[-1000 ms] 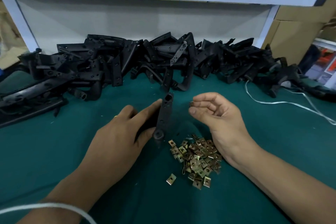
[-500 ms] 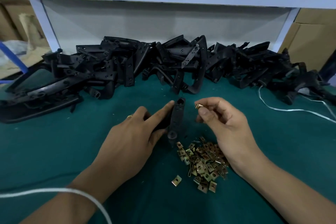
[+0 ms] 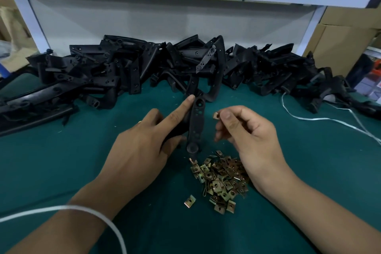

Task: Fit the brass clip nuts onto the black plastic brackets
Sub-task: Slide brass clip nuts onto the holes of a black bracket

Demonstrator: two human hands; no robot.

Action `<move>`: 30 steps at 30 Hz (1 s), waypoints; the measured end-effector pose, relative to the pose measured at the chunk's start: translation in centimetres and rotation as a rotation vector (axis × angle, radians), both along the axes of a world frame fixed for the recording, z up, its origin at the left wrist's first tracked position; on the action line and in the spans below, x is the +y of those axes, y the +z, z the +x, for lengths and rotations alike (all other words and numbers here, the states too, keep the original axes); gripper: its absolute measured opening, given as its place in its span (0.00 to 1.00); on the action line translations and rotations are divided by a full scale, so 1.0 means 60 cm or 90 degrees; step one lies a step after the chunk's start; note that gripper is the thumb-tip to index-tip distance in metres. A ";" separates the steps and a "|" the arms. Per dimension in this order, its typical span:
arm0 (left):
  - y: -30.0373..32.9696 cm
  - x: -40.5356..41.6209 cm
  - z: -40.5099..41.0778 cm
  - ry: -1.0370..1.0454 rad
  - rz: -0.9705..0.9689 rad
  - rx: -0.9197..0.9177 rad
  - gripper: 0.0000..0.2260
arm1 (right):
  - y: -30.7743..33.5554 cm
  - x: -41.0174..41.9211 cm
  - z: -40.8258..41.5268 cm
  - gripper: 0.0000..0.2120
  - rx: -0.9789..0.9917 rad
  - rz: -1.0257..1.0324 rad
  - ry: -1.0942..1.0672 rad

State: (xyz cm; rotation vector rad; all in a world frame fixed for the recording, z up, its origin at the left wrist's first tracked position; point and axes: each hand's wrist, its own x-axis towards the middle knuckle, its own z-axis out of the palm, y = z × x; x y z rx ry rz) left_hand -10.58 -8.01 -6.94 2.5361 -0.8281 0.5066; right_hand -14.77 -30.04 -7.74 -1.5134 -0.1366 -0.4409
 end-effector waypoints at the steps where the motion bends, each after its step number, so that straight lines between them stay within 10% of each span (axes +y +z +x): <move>1: 0.000 0.000 -0.001 -0.005 -0.007 0.002 0.31 | 0.001 0.002 -0.002 0.11 -0.004 0.020 0.007; 30: 0.005 -0.005 -0.011 -0.032 0.029 -0.001 0.30 | 0.020 0.009 -0.014 0.15 0.070 0.089 0.071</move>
